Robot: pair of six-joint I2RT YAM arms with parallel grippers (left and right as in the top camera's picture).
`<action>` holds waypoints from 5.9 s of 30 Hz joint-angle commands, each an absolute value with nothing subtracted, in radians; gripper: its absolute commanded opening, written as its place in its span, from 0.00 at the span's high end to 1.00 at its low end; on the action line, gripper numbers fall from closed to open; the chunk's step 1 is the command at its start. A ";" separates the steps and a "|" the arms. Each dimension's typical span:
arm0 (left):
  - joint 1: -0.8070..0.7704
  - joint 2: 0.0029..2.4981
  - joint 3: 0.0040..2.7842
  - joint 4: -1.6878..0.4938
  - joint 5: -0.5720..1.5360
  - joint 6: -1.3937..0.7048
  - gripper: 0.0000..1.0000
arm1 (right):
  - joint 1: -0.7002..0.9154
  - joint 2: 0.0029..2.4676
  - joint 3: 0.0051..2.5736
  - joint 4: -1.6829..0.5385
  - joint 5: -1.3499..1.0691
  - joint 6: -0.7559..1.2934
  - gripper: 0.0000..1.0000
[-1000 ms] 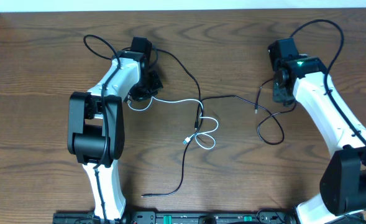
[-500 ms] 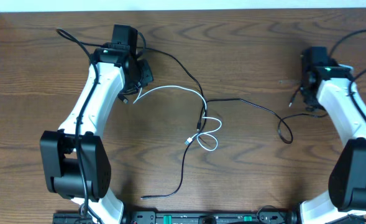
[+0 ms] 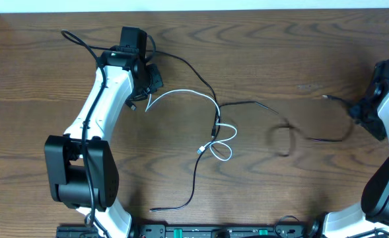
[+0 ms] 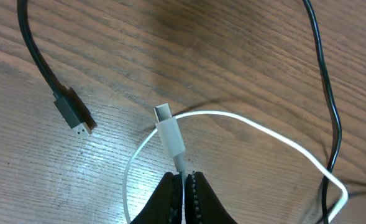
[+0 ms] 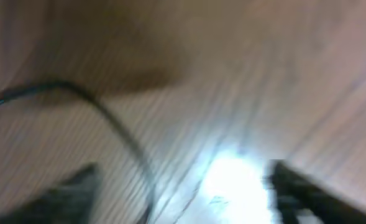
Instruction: Untangle cables
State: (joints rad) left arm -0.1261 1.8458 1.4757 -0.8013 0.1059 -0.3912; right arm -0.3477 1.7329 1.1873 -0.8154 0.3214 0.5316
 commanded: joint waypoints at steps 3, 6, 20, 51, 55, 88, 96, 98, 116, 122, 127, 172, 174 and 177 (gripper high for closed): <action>-0.124 1.871 1.470 -0.796 0.093 -0.378 0.92 | -0.313 1.731 1.199 -0.799 0.055 0.332 0.12; -0.125 1.872 1.462 -0.776 0.094 -0.384 0.90 | -0.218 1.731 1.233 -0.772 -0.178 0.294 0.36; -0.128 1.873 1.378 -0.691 0.093 -0.404 0.83 | 0.278 1.847 1.396 -0.504 -0.379 0.546 0.41; -0.128 1.874 1.363 -0.684 -0.042 -0.404 0.71 | 0.593 2.031 1.392 -0.757 -0.188 -0.023 0.72; -0.128 1.874 1.363 -0.684 -0.042 -0.404 0.71 | 0.584 2.076 1.395 -0.778 -0.075 0.142 0.73; -0.128 1.874 1.363 -0.683 -0.037 -0.405 0.70 | 0.567 2.080 1.485 -0.340 0.017 0.568 0.99; -0.128 1.874 1.363 -0.683 -0.038 -0.405 0.70 | 0.559 2.083 1.485 -0.278 0.016 0.471 0.69; -0.128 1.874 1.363 -0.683 -0.038 -0.405 0.70 | 0.543 2.070 1.485 -0.278 0.017 0.436 0.55; -0.128 1.874 1.363 -0.683 -0.034 -0.405 0.70 | 0.382 2.080 1.481 -0.627 0.235 0.227 0.50; -0.128 1.874 1.363 -0.683 -0.034 -0.405 0.70 | 0.362 2.080 1.420 -0.640 0.274 0.230 0.46; -0.128 1.874 1.363 -0.683 -0.034 -0.405 0.70 | 0.321 2.080 1.354 -0.673 0.352 0.230 0.43; -0.128 1.874 1.363 -0.684 -0.027 -0.405 0.70 | 0.053 1.914 1.206 -0.998 0.144 0.476 0.36; -0.128 1.874 1.363 -0.683 -0.001 -0.405 0.70 | 0.053 1.914 1.158 -0.906 0.160 0.478 0.36; -0.128 1.874 1.363 -0.682 0.026 -0.405 0.70 | 0.040 1.914 1.089 -0.725 0.240 0.501 0.59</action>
State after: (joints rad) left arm -0.1280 1.8595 1.3678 -0.6804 -0.0040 -0.3992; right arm 0.0494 1.8961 1.1564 -0.8116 0.1314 0.4438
